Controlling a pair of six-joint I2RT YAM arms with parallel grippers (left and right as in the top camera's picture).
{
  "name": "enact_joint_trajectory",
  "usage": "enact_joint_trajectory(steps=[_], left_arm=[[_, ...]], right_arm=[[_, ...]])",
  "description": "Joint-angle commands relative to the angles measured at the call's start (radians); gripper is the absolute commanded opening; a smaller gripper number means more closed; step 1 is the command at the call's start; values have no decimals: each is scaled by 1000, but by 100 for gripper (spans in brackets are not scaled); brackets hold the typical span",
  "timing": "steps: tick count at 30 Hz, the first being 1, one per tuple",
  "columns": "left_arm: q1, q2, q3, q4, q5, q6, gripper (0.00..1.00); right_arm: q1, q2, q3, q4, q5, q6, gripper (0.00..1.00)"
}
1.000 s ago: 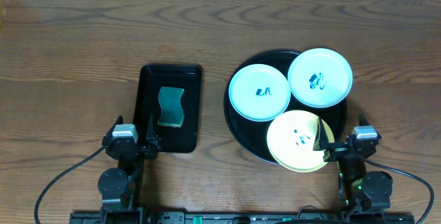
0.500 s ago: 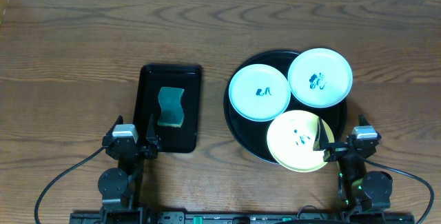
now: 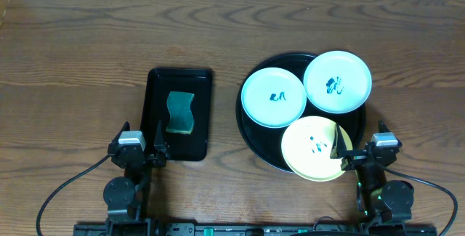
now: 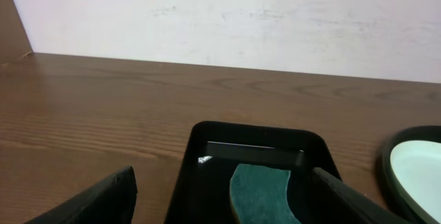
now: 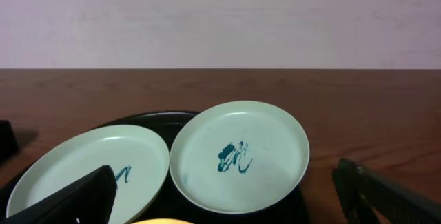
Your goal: Clean dirty plates on tray and stack at the side
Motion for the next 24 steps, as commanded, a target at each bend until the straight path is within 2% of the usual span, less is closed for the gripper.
enact_joint_trajectory(steps=[1,4,8,13,19,24], left_arm=[[-3,-6,-10,-44,4,-6,79],[-3,-6,-10,-43,7,-14,79],[-3,-6,-3,-55,7,-82,79],[-3,21,34,-109,7,-84,80],[-3,148,100,-120,8,-106,79],[-3,317,227,-196,8,-108,80]], right_arm=[[9,-5,-1,13,-6,-10,99],[9,-5,-1,23,-5,31,99],[9,-5,1,21,-5,106,99],[9,-5,36,-55,-5,132,99],[9,18,112,-156,-5,132,99],[9,113,201,-218,-17,148,99]])
